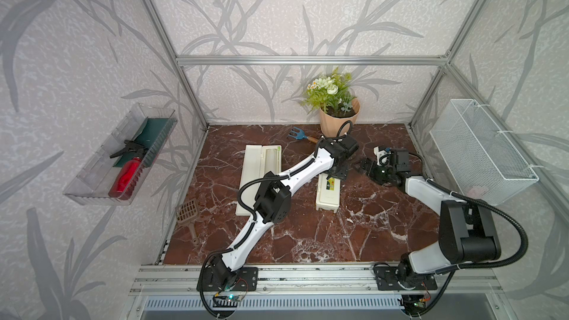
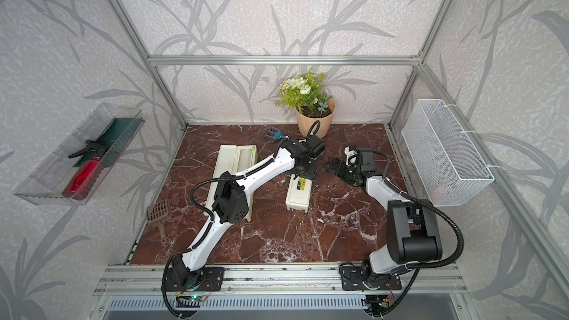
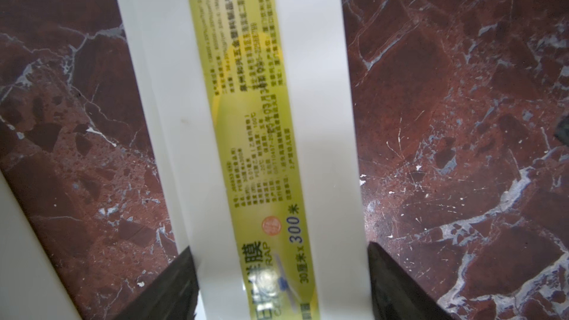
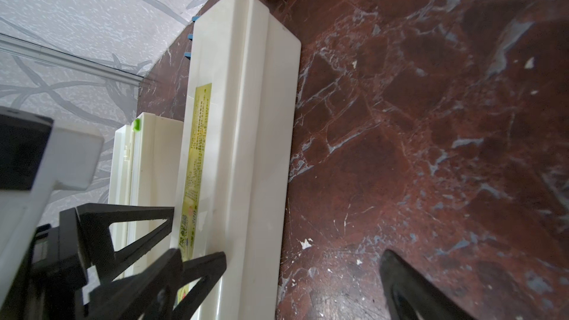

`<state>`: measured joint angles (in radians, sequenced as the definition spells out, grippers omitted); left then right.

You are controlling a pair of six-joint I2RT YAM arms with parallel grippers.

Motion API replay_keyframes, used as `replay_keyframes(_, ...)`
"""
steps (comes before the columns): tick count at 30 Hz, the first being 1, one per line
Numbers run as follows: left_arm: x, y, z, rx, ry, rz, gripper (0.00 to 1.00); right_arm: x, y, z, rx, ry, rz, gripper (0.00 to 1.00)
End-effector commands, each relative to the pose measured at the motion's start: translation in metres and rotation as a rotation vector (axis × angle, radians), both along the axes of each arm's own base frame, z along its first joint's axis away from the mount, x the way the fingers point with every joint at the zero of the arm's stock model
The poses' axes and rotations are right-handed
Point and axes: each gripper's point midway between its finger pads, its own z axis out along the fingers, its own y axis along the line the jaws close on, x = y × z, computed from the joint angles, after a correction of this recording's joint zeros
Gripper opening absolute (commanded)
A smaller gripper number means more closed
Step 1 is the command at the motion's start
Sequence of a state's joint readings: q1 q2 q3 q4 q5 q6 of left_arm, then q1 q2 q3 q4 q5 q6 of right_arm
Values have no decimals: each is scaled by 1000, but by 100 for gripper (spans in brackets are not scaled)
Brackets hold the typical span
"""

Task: Put plastic wrap rolls into dispensers
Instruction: Open the lid of the plastic wrap cutting box.

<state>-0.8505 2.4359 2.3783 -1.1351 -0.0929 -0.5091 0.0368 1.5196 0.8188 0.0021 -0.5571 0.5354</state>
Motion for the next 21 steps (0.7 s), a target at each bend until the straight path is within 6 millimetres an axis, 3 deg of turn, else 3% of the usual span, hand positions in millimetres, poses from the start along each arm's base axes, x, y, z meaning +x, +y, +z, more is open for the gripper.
replay_keyframes(1,-7,10,-15,50,54,13,72,-3,1,-1,19,5,5,100)
replay_keyframes(7,-1,8,9,-58,59,-8,68,-2,14,0,79,-13,73,95)
replay_keyframes(10,1,3,17,-134,90,-26,67,-1,22,1,127,-27,116,87)
replay_keyframes(17,0,2,23,-217,155,-56,66,11,37,7,210,-39,170,44)
replay_keyframes(21,-2,1,23,-260,191,-61,65,18,47,11,222,-42,182,34)
